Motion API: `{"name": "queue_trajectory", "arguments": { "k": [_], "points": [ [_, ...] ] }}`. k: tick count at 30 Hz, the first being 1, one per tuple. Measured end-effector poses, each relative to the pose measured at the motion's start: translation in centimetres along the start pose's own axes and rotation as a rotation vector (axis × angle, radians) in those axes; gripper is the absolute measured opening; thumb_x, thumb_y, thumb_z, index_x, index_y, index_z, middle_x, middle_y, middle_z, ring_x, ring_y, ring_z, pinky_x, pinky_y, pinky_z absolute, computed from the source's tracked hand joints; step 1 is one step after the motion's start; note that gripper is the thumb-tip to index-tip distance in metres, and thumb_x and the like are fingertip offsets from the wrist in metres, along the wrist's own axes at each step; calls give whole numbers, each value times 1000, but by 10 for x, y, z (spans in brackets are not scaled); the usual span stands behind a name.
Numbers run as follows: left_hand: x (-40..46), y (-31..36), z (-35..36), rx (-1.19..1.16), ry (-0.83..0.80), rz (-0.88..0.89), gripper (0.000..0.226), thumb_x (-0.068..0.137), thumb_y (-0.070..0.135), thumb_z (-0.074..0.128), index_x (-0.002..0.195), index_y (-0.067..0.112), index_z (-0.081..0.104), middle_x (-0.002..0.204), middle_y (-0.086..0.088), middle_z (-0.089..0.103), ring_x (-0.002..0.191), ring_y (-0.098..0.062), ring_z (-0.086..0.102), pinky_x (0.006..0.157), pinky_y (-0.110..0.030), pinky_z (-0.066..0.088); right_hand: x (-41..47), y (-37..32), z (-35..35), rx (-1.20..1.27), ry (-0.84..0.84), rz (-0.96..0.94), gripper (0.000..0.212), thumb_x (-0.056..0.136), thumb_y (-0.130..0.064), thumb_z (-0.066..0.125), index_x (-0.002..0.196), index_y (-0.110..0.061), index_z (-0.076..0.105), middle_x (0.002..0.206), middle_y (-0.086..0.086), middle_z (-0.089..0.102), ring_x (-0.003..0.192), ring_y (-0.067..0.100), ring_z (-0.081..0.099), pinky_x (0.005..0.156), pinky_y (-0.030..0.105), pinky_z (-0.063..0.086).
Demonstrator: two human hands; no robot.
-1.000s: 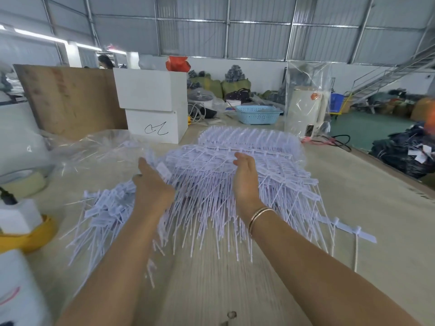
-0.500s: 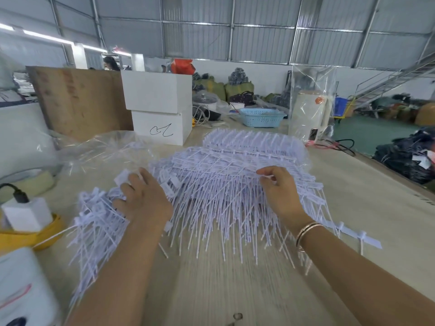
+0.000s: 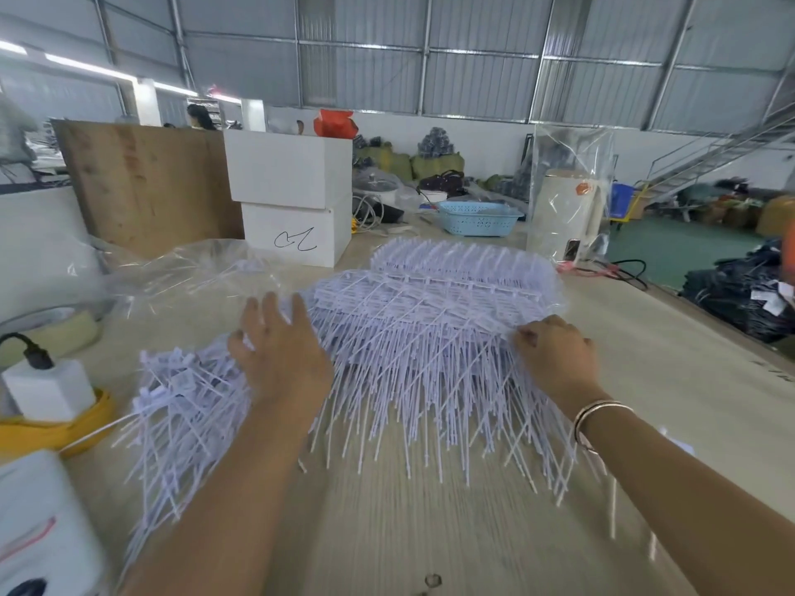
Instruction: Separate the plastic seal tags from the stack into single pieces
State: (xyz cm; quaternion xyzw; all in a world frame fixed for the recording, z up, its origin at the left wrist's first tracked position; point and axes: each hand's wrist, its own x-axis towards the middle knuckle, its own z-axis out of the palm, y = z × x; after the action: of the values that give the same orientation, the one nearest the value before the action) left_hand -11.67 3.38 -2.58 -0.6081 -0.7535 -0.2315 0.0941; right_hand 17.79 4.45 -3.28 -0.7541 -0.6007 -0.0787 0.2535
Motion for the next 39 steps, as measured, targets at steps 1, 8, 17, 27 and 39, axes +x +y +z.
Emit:
{"name": "queue_trajectory", "arguments": {
  "k": [1, 8, 17, 27, 39],
  "points": [
    [-3, 6, 0, -23, 28, 96, 61, 90, 25, 54, 146, 23, 28, 152, -6, 22, 141, -27, 8, 108, -46, 18, -1, 0, -1, 36, 15, 11, 27, 94, -33, 46, 90, -15, 65, 97, 8, 56, 99, 32, 54, 86, 38, 35],
    [-32, 53, 6, -544, -104, 541, 33, 93, 12, 46, 115, 26, 66, 113, 8, 64, 108, -10, 50, 97, -33, 39, -20, -16, -8, 318, 76, 1, 31, 98, -19, 38, 67, -17, 37, 60, 1, 45, 62, 28, 45, 59, 36, 30],
    [-52, 124, 3, -704, -225, 475, 42, 99, 31, 41, 65, 9, 53, 59, -8, 51, 58, -28, 50, 57, -39, 38, -30, -22, -14, 551, 61, -184, 17, 93, -10, 44, 107, -15, 52, 78, -3, 54, 70, 21, 52, 65, 35, 40],
    [-56, 135, -2, -1682, -539, -195, 19, 93, 19, 60, 77, 9, 65, 73, -3, 69, 71, -10, 68, 64, -22, 55, -47, -30, -19, 656, 18, -439, 34, 85, -13, 38, 116, -26, 42, 109, -10, 51, 101, 7, 52, 84, 11, 39],
    [-54, 114, 5, -1656, -492, -110, 20, 92, 32, 59, 76, 22, 64, 73, 9, 69, 72, -5, 66, 59, -17, 48, -60, -11, -21, 1041, -239, -130, 34, 92, -13, 58, 60, -19, 53, 45, -1, 44, 39, 9, 38, 44, 16, 33]
  ]
}}
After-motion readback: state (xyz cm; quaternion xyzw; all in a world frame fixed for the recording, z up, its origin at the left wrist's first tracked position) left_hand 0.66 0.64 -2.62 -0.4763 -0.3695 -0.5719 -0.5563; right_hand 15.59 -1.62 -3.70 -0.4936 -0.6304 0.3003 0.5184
